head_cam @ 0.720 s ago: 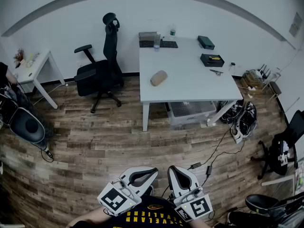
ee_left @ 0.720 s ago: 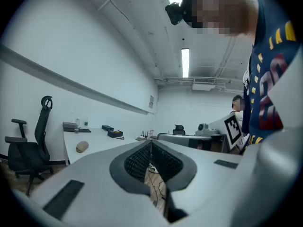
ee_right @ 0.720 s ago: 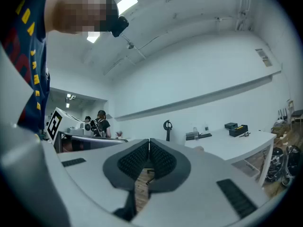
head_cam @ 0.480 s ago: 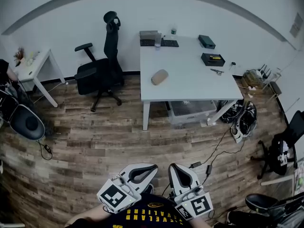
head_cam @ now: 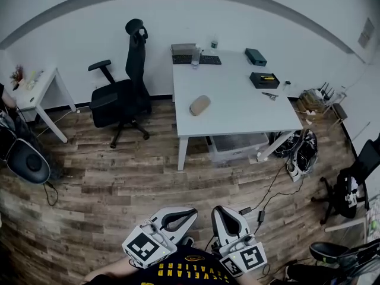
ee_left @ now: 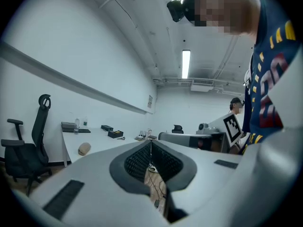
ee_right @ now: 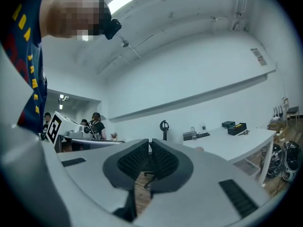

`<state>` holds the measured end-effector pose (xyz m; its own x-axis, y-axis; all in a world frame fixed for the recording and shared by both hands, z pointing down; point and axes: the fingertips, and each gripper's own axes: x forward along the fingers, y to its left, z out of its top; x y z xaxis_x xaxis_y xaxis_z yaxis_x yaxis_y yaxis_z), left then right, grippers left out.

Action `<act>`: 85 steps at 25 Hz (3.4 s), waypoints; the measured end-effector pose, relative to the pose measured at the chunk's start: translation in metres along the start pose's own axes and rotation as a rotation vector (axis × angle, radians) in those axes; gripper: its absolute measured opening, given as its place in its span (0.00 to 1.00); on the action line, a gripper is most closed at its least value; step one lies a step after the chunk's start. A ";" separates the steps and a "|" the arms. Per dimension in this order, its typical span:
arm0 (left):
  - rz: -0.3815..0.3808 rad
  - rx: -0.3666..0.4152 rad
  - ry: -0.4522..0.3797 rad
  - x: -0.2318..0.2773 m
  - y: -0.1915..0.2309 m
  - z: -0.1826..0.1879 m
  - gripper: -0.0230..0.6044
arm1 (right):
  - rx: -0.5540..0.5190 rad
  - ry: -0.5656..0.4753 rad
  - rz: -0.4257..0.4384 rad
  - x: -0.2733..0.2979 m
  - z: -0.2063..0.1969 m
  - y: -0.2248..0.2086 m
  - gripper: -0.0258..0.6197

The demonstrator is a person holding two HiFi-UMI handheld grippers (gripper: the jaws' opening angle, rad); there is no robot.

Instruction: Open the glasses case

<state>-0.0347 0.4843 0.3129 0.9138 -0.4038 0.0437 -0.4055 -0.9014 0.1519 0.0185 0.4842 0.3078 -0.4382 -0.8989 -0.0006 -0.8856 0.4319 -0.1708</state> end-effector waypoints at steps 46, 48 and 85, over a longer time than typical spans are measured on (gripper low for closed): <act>0.094 -0.117 0.064 0.147 0.235 0.003 0.06 | 0.124 0.075 0.079 0.236 0.004 -0.154 0.07; 0.111 -0.124 0.068 0.159 0.241 0.004 0.06 | 0.129 0.065 0.086 0.241 0.009 -0.169 0.07; -0.023 -0.134 0.101 0.263 0.476 0.032 0.06 | 0.187 0.204 -0.061 0.456 -0.002 -0.290 0.30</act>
<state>0.0116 -0.0561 0.3649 0.9231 -0.3595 0.1364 -0.3841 -0.8785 0.2840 0.0754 -0.0508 0.3589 -0.4233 -0.8812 0.2105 -0.8760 0.3389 -0.3431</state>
